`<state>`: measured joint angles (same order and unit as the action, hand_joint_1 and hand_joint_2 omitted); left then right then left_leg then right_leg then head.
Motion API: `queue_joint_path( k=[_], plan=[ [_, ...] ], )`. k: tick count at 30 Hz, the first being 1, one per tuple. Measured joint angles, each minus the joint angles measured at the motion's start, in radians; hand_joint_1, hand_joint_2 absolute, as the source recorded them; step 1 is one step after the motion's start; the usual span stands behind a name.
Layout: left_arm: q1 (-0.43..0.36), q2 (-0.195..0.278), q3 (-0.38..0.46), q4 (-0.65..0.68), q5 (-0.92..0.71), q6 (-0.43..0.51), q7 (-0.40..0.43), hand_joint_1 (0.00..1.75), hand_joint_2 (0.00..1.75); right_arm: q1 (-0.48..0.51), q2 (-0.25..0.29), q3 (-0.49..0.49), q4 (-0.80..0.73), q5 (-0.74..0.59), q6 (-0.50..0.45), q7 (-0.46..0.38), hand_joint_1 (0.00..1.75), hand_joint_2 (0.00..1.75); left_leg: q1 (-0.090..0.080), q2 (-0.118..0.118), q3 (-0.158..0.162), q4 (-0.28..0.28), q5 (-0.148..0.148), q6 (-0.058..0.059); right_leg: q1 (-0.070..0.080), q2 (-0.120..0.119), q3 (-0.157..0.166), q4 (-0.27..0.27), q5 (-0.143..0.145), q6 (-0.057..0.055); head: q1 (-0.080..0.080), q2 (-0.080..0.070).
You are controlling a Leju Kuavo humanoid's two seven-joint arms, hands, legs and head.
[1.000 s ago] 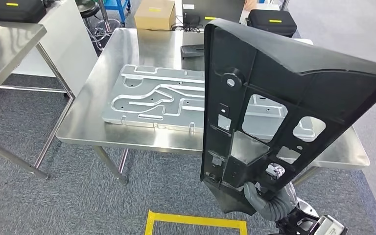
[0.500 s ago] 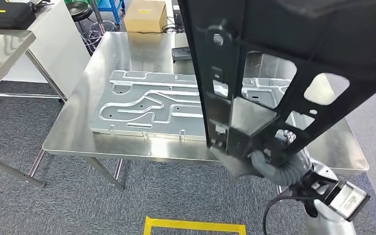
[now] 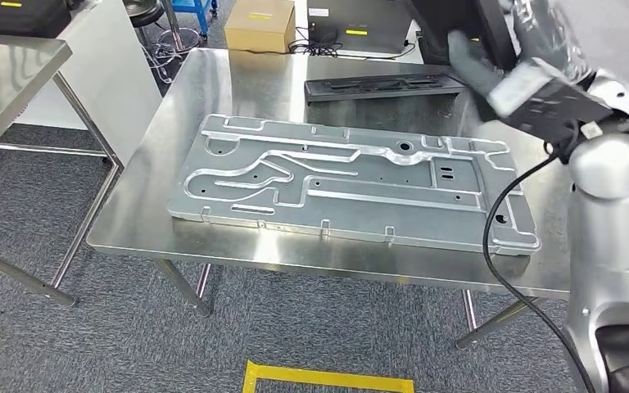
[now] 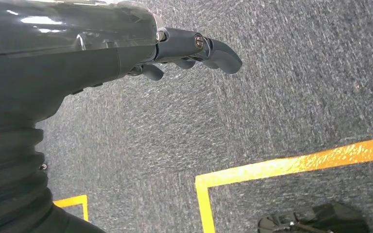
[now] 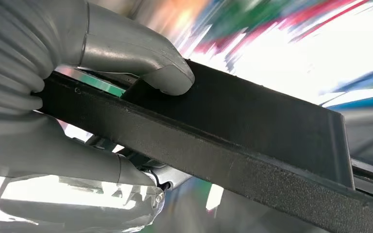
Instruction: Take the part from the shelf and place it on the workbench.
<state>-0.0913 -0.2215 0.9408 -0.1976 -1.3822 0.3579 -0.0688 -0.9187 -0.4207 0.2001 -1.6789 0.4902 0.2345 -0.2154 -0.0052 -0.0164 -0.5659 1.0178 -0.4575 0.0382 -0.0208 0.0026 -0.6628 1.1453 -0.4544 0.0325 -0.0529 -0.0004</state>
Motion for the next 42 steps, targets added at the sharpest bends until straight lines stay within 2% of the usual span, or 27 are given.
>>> queue_joint_path(
  k=[2, 4, 6, 7, 8, 10, 11, 12, 13, 15, 17, 20, 22, 23, 25, 26, 27, 28, 29, 31, 32, 34, 36, 38, 40, 41, 42],
  plan=[
    [-0.001, -0.001, -0.004, 0.0, -0.004, -0.007, -0.004, 0.0, 1.75, -0.097, -0.032, 0.09, 0.077, 0.312, -0.146, 0.0, 1.75, 1.75, -0.003, -0.003, -0.004, 0.007, -0.007, -0.008, 0.004, 0.001, 0.034, -0.091, 0.028, -0.008, 0.0, 0.0],
    [-0.004, -0.002, -0.012, 0.0, -0.011, -0.017, -0.005, 0.0, 1.75, -0.165, -0.046, 0.184, 0.19, 0.539, -0.271, -0.002, 1.75, 1.75, -0.003, -0.002, -0.007, 0.007, -0.008, -0.018, 0.009, 0.005, 0.039, -0.111, 0.022, -0.016, 0.0, 0.0],
    [-0.011, -0.001, -0.02, 0.0, -0.016, -0.021, -0.003, 0.0, 1.75, -0.209, -0.038, 0.27, 0.337, 0.676, -0.36, 0.004, 1.75, 1.75, -0.002, 0.0, -0.01, 0.016, -0.017, -0.029, 0.004, 0.004, 0.045, -0.118, 0.025, -0.025, 0.0, 0.0],
    [-0.015, -0.001, -0.022, 0.0, -0.018, -0.021, -0.002, 0.0, 1.75, -0.229, -0.025, 0.307, 0.423, 0.717, -0.394, 0.01, 1.75, 1.75, -0.002, 0.0, -0.023, 0.044, -0.032, -0.035, 0.001, 0.003, 0.048, -0.123, 0.026, -0.029, 0.0, 0.0],
    [-0.019, -0.001, -0.023, 0.0, -0.018, -0.022, 0.0, 0.0, 1.75, -0.247, -0.006, 0.341, 0.513, 0.742, -0.422, 0.017, 1.75, 1.75, 0.0, 0.001, -0.048, 0.093, -0.055, -0.04, -0.001, 0.001, 0.051, -0.125, 0.026, -0.032, 0.0, 0.0],
    [-0.024, 0.0, -0.023, 0.0, -0.017, -0.022, 0.003, 0.0, 1.75, -0.268, 0.036, 0.392, 0.684, 0.764, -0.462, 0.035, 1.75, 1.75, 0.003, 0.003, -0.121, 0.228, -0.104, -0.047, -0.001, 0.0, 0.052, -0.125, 0.024, -0.036, 0.0, 0.0],
    [-0.025, 0.001, -0.023, 0.0, -0.017, -0.022, 0.005, 0.0, 1.75, -0.271, 0.056, 0.41, 0.758, 0.767, -0.474, 0.042, 1.75, 1.75, 0.004, 0.003, -0.152, 0.276, -0.112, -0.049, -0.001, -0.001, 0.053, -0.125, 0.023, -0.037, 0.0, 0.0],
    [-0.026, 0.002, -0.023, 0.0, -0.017, -0.022, 0.006, 0.0, 1.75, -0.27, 0.075, 0.425, 0.823, 0.769, -0.482, 0.048, 1.75, 1.75, 0.005, 0.003, -0.168, 0.292, -0.103, -0.051, -0.001, -0.001, 0.055, -0.125, 0.022, -0.037, 0.0, 0.0],
    [-0.026, 0.002, -0.024, 0.0, -0.017, -0.022, 0.007, 0.0, 1.75, -0.269, 0.092, 0.436, 0.88, 0.768, -0.487, 0.05, 1.75, 1.75, 0.005, 0.003, -0.165, 0.267, -0.073, -0.05, -0.001, 0.0, 0.056, -0.124, 0.02, -0.036, 0.0, 0.0],
    [-0.026, 0.003, -0.025, 0.0, -0.017, -0.021, 0.009, 0.0, 1.75, -0.269, 0.12, 0.452, 0.971, 0.761, -0.492, 0.051, 1.75, 1.75, 0.006, 0.004, -0.116, 0.136, 0.009, -0.046, -0.001, 0.0, 0.06, -0.122, 0.013, -0.03, 0.0, 0.0],
    [-0.026, 0.002, -0.027, 0.0, -0.019, -0.014, 0.018, 0.0, 1.75, -0.274, 0.142, 0.46, 1.05, 0.745, -0.49, 0.051, 1.75, 1.75, 0.005, 0.005, -0.074, 0.032, 0.048, -0.039, 0.002, -0.001, 0.06, -0.121, 0.009, -0.022, 0.0, 0.0],
    [-0.026, 0.001, -0.033, 0.0, -0.025, 0.006, 0.039, 0.0, 1.75, -0.256, 0.165, 0.461, 1.151, 0.709, -0.493, 0.062, 1.75, 1.75, 0.005, 0.002, -0.063, 0.007, 0.046, -0.025, 0.006, -0.004, 0.061, -0.127, 0.009, -0.007, 0.0, 0.0],
    [-0.026, 0.0, -0.04, 0.0, -0.03, 0.013, 0.049, 0.0, 1.75, -0.224, 0.178, 0.46, 1.203, 0.688, -0.511, 0.073, 1.75, 1.75, 0.009, 0.001, -0.055, -0.004, 0.049, -0.013, 0.005, -0.005, 0.054, -0.103, -0.009, 0.002, 0.0, 0.0],
    [-0.026, 0.0, -0.043, 0.0, -0.031, 0.014, 0.052, 0.0, 1.75, -0.206, 0.185, 0.458, 1.225, 0.678, -0.524, 0.077, 1.75, 1.75, 0.01, 0.001, -0.05, -0.009, 0.049, -0.008, 0.004, -0.004, 0.035, -0.063, -0.031, 0.005, 0.0, 0.0],
    [-0.024, 0.0, -0.045, 0.0, -0.029, 0.015, 0.052, 0.0, 1.75, -0.166, 0.197, 0.455, 1.263, 0.662, -0.547, 0.081, 1.75, 1.75, 0.008, 0.001, -0.047, -0.011, 0.047, -0.001, 0.004, -0.004, -0.034, 0.066, -0.085, 0.008, 0.0, 0.0],
    [-0.022, 0.0, -0.045, 0.0, -0.029, 0.015, 0.05, 0.0, 1.75, -0.146, 0.203, 0.454, 1.278, 0.657, -0.554, 0.082, 1.75, 1.75, 0.006, 0.001, -0.047, -0.01, 0.046, 0.001, 0.004, -0.004, -0.068, 0.123, -0.101, 0.008, 0.0, 0.0],
    [-0.02, 0.001, -0.045, 0.0, -0.028, 0.015, 0.048, 0.0, 1.75, -0.128, 0.208, 0.453, 1.289, 0.654, -0.558, 0.083, 1.75, 1.75, 0.005, 0.001, -0.046, -0.009, 0.044, 0.003, 0.005, -0.004, -0.088, 0.15, -0.099, 0.008, 0.0, 0.0],
    [-0.018, 0.001, -0.045, 0.0, -0.029, 0.015, 0.046, 0.0, 1.75, -0.114, 0.214, 0.452, 1.298, 0.652, -0.56, 0.083, 1.75, 1.75, 0.003, 0.001, -0.046, -0.007, 0.042, 0.003, 0.005, -0.004, -0.09, 0.14, -0.079, 0.005, 0.0, 0.0],
    [-0.017, 0.001, -0.045, 0.0, -0.029, 0.015, 0.045, 0.0, 1.75, -0.105, 0.219, 0.451, 1.306, 0.651, -0.561, 0.083, 1.75, 1.75, 0.002, 0.001, -0.045, -0.004, 0.039, 0.003, 0.005, -0.004, -0.073, 0.092, -0.043, 0.002, 0.0, 0.0],
    [-0.016, 0.001, -0.046, 0.0, -0.031, 0.017, 0.045, 0.0, 1.75, -0.1, 0.226, 0.448, 1.316, 0.648, -0.561, 0.083, 1.75, 1.75, -0.002, 0.001, -0.045, 0.003, 0.031, -0.002, 0.009, -0.004, -0.014, -0.043, 0.023, -0.01, 0.0, 0.0],
    [-0.016, 0.002, -0.046, 0.0, -0.033, 0.019, 0.044, 0.0, 1.75, -0.101, 0.23, 0.446, 1.32, 0.646, -0.561, 0.083, 1.75, 1.75, -0.004, 0.001, -0.046, 0.006, 0.028, -0.006, 0.012, -0.004, 0.007, -0.09, 0.039, -0.015, 0.0, 0.0],
    [-0.015, 0.002, -0.047, 0.0, -0.038, 0.025, 0.044, 0.0, 1.75, -0.1, 0.235, 0.441, 1.327, 0.644, -0.561, 0.083, 1.75, 1.75, -0.005, 0.001, -0.047, 0.008, 0.025, -0.014, 0.019, -0.003, 0.019, -0.117, 0.039, -0.023, 0.0, 0.0],
    [-0.015, 0.003, -0.05, 0.0, -0.044, 0.031, 0.039, 0.0, 1.75, -0.096, 0.239, 0.436, 1.334, 0.64, -0.56, 0.082, 1.75, 1.75, -0.006, 0.001, -0.045, 0.01, 0.018, -0.024, 0.014, -0.003, 0.024, -0.123, 0.04, -0.03, 0.0, 0.0],
    [-0.017, 0.005, -0.054, 0.0, -0.049, 0.034, 0.028, 0.0, 1.75, -0.094, 0.242, 0.43, 1.338, 0.635, -0.559, 0.077, 0.87, 0.87, -0.005, 0.003, -0.063, 0.058, -0.016, -0.037, 0.006, -0.005, 0.032, -0.13, 0.041, -0.039, 0.0, 0.0],
    [-0.019, 0.006, -0.06, 0.0, -0.051, 0.035, 0.018, 0.0, 1.75, -0.092, 0.244, 0.426, 1.342, 0.63, -0.559, 0.07, 0.0, 0.0, 0.002, 0.005, -0.118, 0.18, -0.075, -0.05, 0.005, -0.007, 0.037, -0.132, 0.039, -0.046, -0.001, 0.0],
    [-0.02, 0.007, -0.063, 0.0, -0.053, 0.036, 0.013, 0.0, 1.75, -0.089, 0.244, 0.424, 1.344, 0.628, -0.558, 0.067, 0.0, 0.0, 0.006, 0.007, -0.149, 0.243, -0.098, -0.055, 0.005, -0.006, 0.037, -0.131, 0.038, -0.047, 0.0, 0.0],
    [-0.022, 0.009, -0.067, 0.0, -0.056, 0.039, 0.008, 0.0, 1.31, -0.085, 0.244, 0.422, 1.346, 0.626, -0.558, 0.064, 0.0, 0.0, 0.009, 0.008, -0.17, 0.282, -0.105, -0.059, 0.005, -0.006, 0.039, -0.131, 0.037, -0.047, 0.0, 0.0]
  ],
)
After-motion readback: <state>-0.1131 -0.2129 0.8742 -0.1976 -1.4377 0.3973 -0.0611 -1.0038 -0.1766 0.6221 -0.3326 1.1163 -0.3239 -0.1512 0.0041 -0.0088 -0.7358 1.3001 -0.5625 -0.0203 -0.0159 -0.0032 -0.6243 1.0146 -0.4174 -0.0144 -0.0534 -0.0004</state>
